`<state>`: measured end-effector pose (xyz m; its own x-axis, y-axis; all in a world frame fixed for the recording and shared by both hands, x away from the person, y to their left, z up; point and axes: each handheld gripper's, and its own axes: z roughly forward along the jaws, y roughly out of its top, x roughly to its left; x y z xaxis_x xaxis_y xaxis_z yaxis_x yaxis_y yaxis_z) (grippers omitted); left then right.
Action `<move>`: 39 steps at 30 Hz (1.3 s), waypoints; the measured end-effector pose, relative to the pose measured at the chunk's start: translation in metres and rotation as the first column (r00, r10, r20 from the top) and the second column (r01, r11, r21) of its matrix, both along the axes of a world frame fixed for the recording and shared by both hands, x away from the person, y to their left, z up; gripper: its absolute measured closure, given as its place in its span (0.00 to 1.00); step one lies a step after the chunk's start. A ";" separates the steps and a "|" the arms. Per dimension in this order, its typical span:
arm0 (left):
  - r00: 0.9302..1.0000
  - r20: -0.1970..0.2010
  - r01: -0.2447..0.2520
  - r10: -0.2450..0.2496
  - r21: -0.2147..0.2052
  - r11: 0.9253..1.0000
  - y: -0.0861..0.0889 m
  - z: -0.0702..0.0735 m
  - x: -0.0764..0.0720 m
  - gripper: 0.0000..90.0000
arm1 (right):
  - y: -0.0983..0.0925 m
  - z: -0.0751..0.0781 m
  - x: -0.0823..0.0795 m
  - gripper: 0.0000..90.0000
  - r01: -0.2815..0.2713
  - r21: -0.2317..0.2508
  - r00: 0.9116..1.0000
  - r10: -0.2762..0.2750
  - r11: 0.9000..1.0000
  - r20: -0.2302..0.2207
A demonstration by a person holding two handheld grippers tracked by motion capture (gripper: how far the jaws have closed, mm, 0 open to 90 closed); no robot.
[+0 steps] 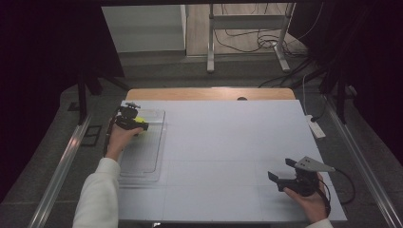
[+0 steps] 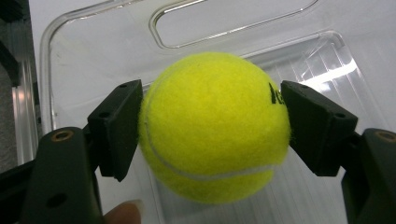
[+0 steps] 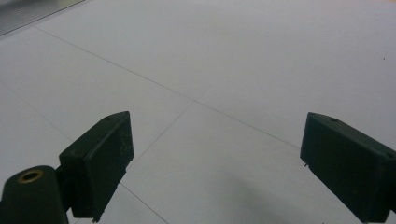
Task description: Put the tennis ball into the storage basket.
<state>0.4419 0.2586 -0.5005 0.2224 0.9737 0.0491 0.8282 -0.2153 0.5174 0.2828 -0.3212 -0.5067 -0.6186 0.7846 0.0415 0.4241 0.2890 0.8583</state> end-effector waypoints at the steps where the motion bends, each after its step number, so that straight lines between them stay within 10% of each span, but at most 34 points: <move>1: 1.000 0.000 -0.002 0.002 0.003 1.000 0.000 0.000 0.000 0.29 | 0.000 0.000 0.000 0.11 0.000 0.000 1.000 0.000 1.000 0.000; 19: 0.992 0.123 0.018 -0.009 -0.070 0.997 -0.001 0.018 -0.010 0.14 | 0.000 0.000 0.000 0.11 -0.002 0.003 1.000 0.002 1.000 0.001; 39: 0.968 0.247 0.107 -0.049 -0.224 0.969 0.009 0.041 -0.040 0.14 | 0.000 0.001 -0.001 0.11 0.002 0.002 1.000 -0.002 1.000 0.003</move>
<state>0.4023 0.2681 -0.4599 0.3078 0.9443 -0.1165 0.6603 -0.1238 0.7407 0.2820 -0.3212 -0.5058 -0.6174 0.7855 0.0416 0.4223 0.2864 0.8600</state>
